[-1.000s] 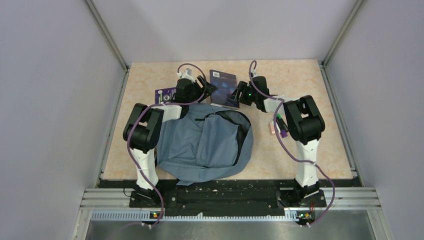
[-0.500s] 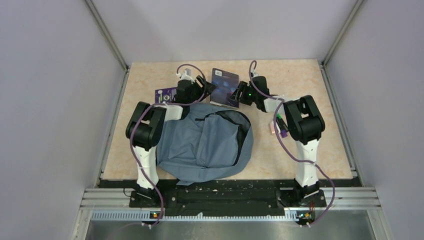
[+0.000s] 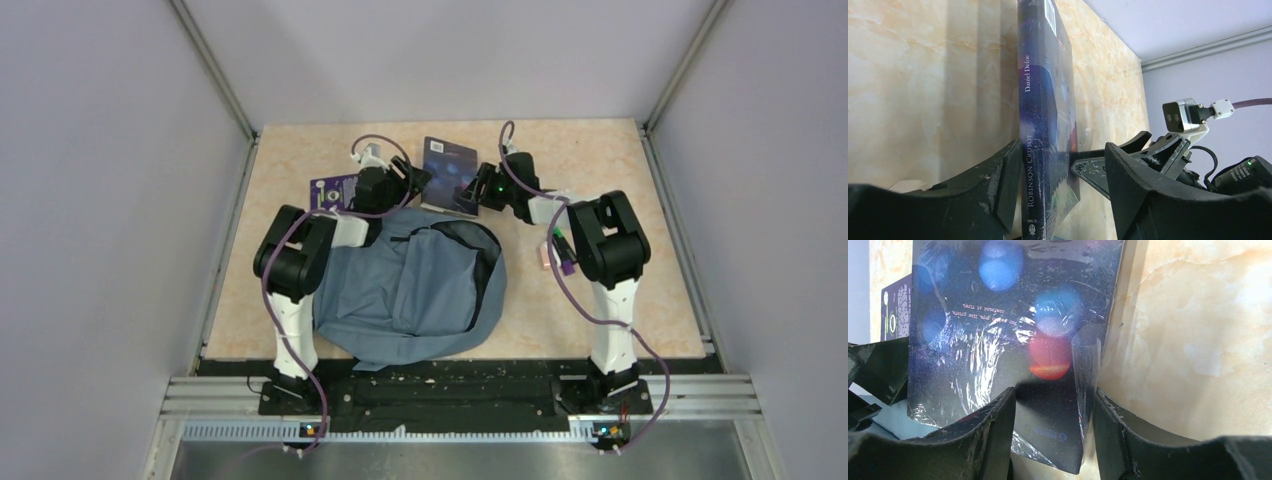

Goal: Pack the student bag
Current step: Pick up the book from the center of the board.

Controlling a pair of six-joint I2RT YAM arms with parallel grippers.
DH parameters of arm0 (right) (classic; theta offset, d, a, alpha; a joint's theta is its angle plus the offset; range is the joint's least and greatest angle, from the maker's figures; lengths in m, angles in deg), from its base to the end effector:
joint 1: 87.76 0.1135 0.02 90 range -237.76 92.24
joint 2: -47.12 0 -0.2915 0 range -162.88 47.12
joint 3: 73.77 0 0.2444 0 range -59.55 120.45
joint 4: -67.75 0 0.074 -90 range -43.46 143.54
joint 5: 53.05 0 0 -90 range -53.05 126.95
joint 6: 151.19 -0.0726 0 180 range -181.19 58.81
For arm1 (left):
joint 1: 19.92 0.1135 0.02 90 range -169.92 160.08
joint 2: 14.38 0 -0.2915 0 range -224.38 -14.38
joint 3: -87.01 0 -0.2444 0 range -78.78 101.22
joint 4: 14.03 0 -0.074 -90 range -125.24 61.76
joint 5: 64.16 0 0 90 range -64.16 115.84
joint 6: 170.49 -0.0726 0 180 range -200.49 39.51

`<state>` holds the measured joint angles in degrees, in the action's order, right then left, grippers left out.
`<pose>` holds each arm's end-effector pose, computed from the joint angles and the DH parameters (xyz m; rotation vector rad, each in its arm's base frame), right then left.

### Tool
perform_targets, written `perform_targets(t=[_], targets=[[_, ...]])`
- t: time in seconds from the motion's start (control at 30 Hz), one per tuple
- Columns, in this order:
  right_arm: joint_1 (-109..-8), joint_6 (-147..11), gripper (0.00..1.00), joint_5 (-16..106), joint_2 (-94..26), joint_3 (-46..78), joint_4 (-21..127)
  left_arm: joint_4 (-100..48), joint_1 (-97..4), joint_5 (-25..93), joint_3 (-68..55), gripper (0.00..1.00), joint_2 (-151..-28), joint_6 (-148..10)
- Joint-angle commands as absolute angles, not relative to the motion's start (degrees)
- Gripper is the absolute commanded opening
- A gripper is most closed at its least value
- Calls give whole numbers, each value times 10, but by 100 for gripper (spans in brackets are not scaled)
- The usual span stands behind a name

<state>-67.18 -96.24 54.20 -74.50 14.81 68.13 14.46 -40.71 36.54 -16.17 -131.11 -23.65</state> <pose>0.4590 0.1953 0.1511 0.0977 2.2438 0.8714 0.4449 -0.1833 0.1883 -0.4515 1.8603 -1.1182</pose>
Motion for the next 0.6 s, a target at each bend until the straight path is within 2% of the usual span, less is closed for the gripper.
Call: perform_targets(t=[0.0,0.27,0.57], targets=[[-621,-949,53,624,-779,139,643,263,-528,565,-170,64,-1260,-155],[-628,-947,55,627,-743,115,644,284,-551,557,-175,63,-1227,-155],[-634,-912,63,720,-722,96,672,264,-567,556,-171,63,-1196,-171]])
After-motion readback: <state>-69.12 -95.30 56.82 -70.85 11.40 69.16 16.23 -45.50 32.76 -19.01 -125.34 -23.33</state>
